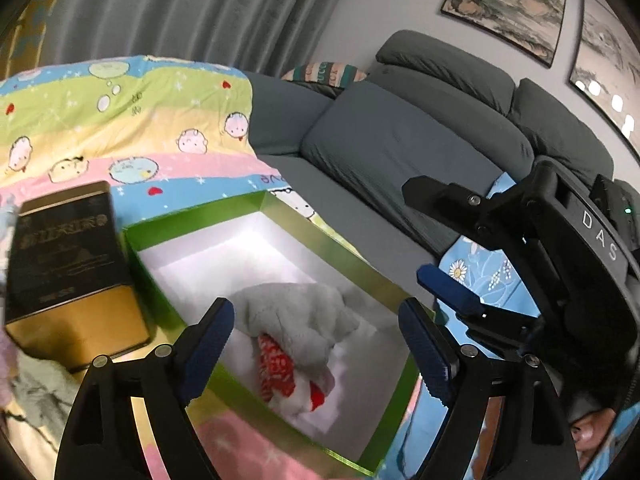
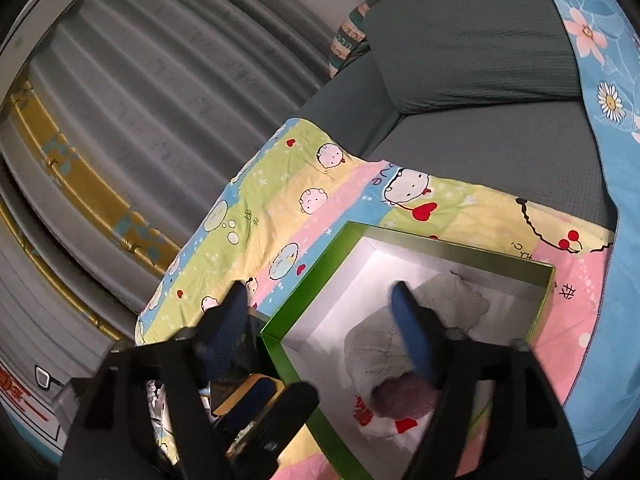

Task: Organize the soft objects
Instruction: 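Return the right gripper to the cream knit towel on the sheet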

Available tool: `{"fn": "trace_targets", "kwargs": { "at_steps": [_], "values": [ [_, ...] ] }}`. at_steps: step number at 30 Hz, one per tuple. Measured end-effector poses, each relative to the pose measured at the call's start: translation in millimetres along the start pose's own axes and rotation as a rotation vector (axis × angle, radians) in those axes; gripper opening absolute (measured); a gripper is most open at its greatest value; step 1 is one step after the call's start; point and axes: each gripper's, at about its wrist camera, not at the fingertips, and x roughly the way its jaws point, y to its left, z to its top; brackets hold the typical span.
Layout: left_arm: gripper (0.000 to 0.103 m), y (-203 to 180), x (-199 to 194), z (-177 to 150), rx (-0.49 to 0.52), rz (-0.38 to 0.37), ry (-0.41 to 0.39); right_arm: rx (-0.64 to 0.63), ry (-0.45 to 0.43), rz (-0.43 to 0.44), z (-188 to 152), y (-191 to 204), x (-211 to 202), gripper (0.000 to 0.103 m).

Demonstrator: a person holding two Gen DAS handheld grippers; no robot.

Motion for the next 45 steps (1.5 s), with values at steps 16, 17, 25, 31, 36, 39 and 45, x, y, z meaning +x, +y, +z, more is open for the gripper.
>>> {"fn": "trace_targets", "kwargs": {
  "at_steps": [16,17,25,31,36,39,45],
  "values": [
    [0.098,86,-136,-23,-0.164,0.245,-0.099,-0.220,0.054,0.053,-44,88,10,0.102],
    [0.098,97,-148,-29,-0.183,0.283,-0.107,-0.241,0.063,0.057,-49,95,12,0.102],
    [0.098,173,-207,-79,-0.291,0.509,-0.133,-0.400,0.138,0.117,-97,148,25,0.102],
    [0.098,225,-211,-118,-0.386,0.607,-0.119,-0.555,0.226,0.099,-142,177,42,0.102],
    [0.098,247,-210,-135,-0.406,0.707,-0.044,-0.582,0.293,0.108,-165,186,56,0.102],
    [0.098,249,-212,-136,-0.421,0.698,-0.049,-0.576,0.312,0.092,-173,188,61,0.102],
    [0.098,246,-211,-136,-0.417,0.694,-0.044,-0.626,0.377,0.075,-193,193,71,0.102]
  ]
}}
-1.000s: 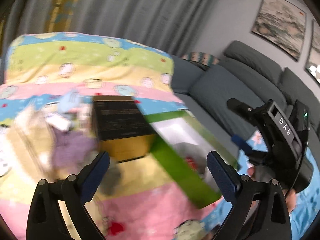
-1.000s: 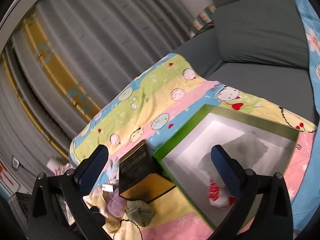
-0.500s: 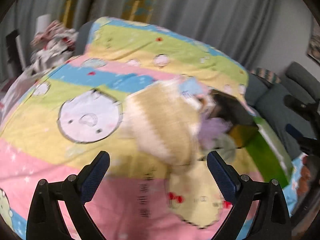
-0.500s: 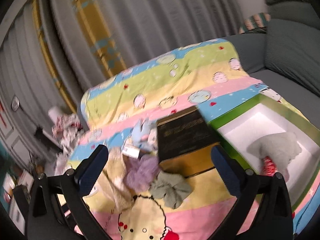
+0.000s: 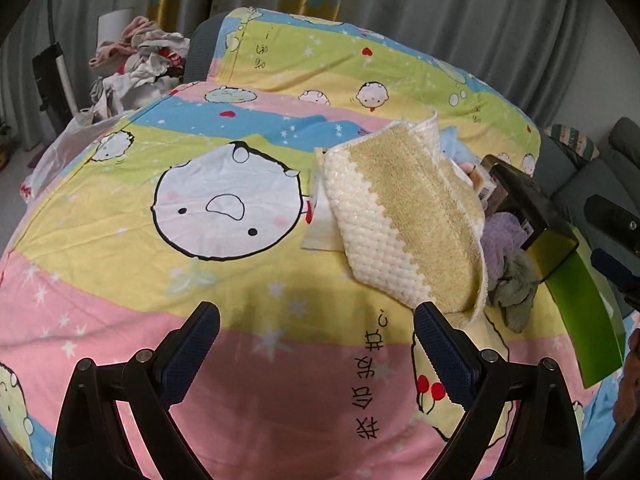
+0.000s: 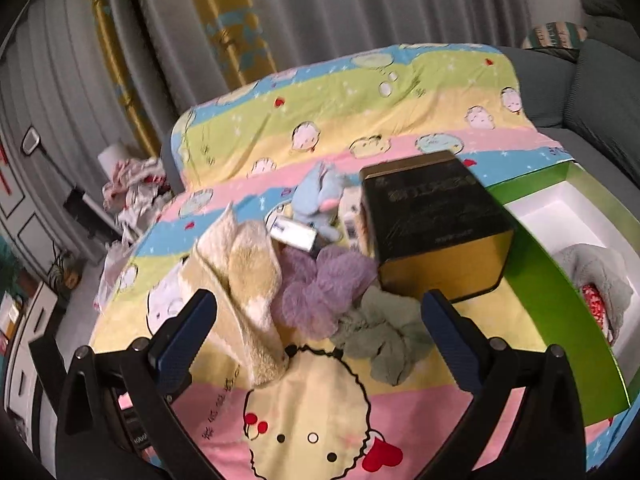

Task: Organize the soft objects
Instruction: 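Return the right gripper to the cream knit towel on the sheet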

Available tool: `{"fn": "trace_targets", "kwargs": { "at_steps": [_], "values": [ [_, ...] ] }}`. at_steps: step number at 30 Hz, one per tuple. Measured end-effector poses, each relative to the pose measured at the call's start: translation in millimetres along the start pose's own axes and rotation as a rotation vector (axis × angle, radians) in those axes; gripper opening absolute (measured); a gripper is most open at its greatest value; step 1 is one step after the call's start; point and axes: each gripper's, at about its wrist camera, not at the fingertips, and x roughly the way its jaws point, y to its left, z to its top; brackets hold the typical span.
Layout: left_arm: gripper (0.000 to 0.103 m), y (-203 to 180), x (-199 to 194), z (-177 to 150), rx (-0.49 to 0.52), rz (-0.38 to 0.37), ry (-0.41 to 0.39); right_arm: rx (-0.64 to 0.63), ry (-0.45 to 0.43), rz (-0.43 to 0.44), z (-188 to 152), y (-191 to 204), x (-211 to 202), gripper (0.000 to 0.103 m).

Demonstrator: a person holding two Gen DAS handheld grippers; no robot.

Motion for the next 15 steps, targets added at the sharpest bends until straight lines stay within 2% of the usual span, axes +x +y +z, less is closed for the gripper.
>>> {"fn": "trace_targets", "kwargs": {
  "at_steps": [5,12,15],
  "values": [
    [0.098,-0.2,2.9,-0.3,-0.008,0.000,0.019,0.024,0.046,0.043,-3.4,1.0,7.7,0.102],
    [0.098,1.3,4.7,-0.7,-0.026,-0.018,0.034,0.041,0.063,0.066,-4.4,0.1,5.9,0.102],
    [0.098,0.6,3.0,-0.5,-0.032,-0.021,0.021,0.066,0.082,0.113,-4.0,-2.8,8.5,0.102]
  ]
}}
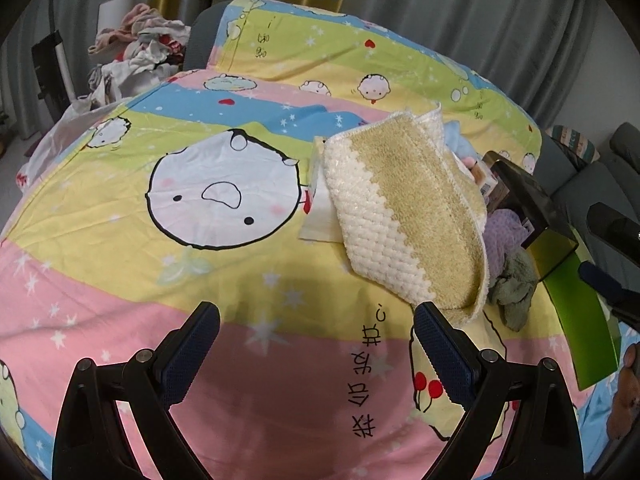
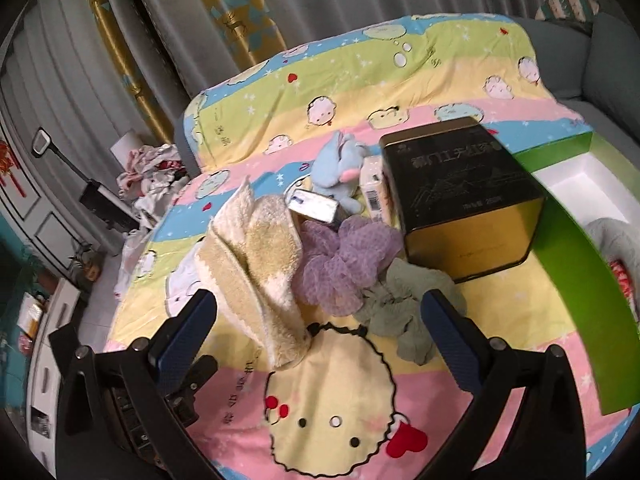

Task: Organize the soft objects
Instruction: 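Return the right gripper to the cream knit towel on the sheet, then grasp the cream knit towel edge with the right gripper and lift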

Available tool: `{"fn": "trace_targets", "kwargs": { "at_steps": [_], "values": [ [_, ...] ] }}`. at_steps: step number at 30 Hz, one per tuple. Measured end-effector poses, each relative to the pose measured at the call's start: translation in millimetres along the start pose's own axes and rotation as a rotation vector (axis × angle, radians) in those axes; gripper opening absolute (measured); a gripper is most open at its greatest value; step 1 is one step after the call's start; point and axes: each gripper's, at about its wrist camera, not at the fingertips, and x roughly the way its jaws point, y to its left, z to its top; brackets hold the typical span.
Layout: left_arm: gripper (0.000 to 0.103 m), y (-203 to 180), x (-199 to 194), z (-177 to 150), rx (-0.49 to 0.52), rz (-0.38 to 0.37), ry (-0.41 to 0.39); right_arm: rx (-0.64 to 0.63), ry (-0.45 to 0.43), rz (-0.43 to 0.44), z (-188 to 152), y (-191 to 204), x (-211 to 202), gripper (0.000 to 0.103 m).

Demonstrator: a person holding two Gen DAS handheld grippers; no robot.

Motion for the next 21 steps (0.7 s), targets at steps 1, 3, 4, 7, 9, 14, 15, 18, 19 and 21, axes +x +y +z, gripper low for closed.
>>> {"fn": "trace_targets", "kwargs": {
  "at_steps": [1,3,4,7,9,14,15,18,19,21],
  "values": [
    [0.098,0,-1,0,-0.001,-0.004,-0.002,0.011,0.012,0.018,0,-1,2,0.102],
    [0.098,1,-1,1,-0.002,-0.013,-0.006,0.020,0.026,0.039,0,-1,6,0.102],
    [0.098,2,-1,1,-0.004,-0.012,-0.005,0.023,0.039,0.049,-1,0,10,0.102],
    [0.098,4,1,2,-0.009,-0.009,0.006,0.011,0.074,0.075,-5,7,20,0.101],
    [0.098,6,3,2,-0.012,-0.006,0.021,-0.003,0.096,0.095,-8,12,28,0.099],
    [0.098,13,5,4,-0.014,0.066,0.032,-0.001,0.143,0.142,-14,20,65,0.093],
    [0.098,15,5,5,-0.019,0.071,0.033,-0.001,0.153,0.135,-17,21,76,0.090],
    [0.098,23,2,7,-0.032,0.087,0.026,-0.015,0.195,0.125,-24,24,102,0.063],
    [0.098,25,1,8,-0.036,0.094,0.021,-0.015,0.218,0.133,-27,24,109,0.039],
    [0.098,31,-2,10,-0.052,0.098,0.010,0.005,0.244,0.162,-29,23,112,0.013]
  ]
}}
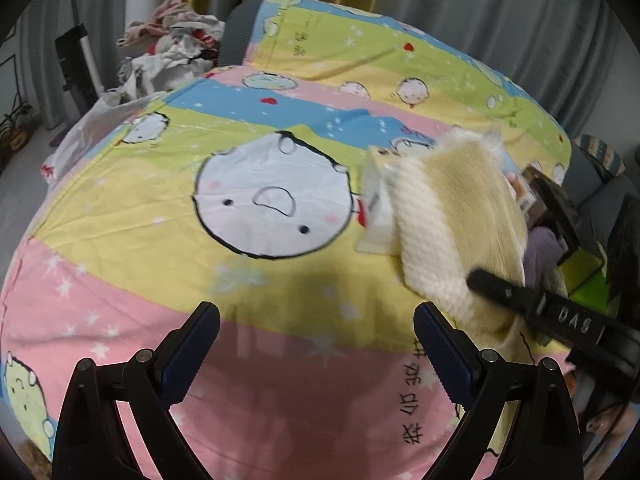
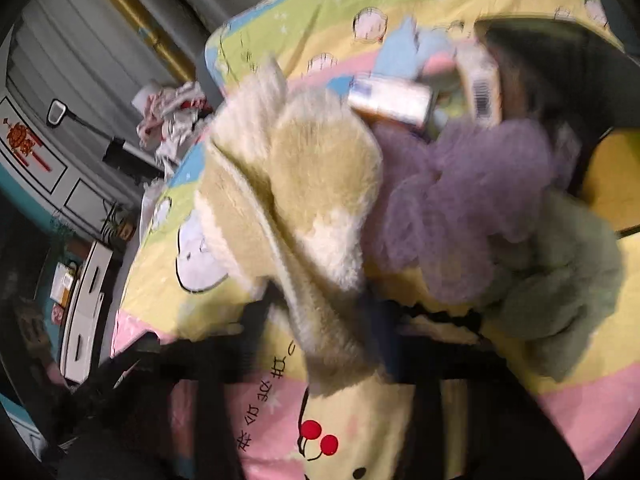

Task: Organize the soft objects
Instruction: 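Grasp the cream knit towel edge with the right gripper and lift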

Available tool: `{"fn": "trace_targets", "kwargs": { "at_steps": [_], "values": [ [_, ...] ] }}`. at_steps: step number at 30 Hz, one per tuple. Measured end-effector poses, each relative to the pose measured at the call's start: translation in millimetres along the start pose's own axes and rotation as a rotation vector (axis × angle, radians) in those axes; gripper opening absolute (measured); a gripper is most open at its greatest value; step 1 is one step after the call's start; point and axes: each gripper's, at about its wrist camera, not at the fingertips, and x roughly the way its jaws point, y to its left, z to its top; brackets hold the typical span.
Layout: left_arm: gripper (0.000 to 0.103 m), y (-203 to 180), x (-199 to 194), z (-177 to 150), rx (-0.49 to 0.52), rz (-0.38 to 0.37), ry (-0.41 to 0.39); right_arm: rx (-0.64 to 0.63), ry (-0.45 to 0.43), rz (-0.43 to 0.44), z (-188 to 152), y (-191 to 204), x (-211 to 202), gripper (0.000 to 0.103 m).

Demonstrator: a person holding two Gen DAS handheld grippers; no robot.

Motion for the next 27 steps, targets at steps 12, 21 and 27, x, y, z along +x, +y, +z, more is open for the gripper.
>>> {"fn": "trace_targets", "kwargs": {
  "at_steps": [12,21,27],
  "values": [
    [0.098,22,-19,11,-0.114,-0.098,-0.018,-0.111,-0.223,0.137,-36,50,-155,0.011],
    [0.098,18,-20,9,-0.102,-0.136,0.001,-0.089,-0.270,0.152,-63,49,-186,0.011],
    [0.098,11,-15,5,-0.076,-0.201,0.057,-0.057,-0.081,0.102,-54,29,-105,0.013]
  ]
}}
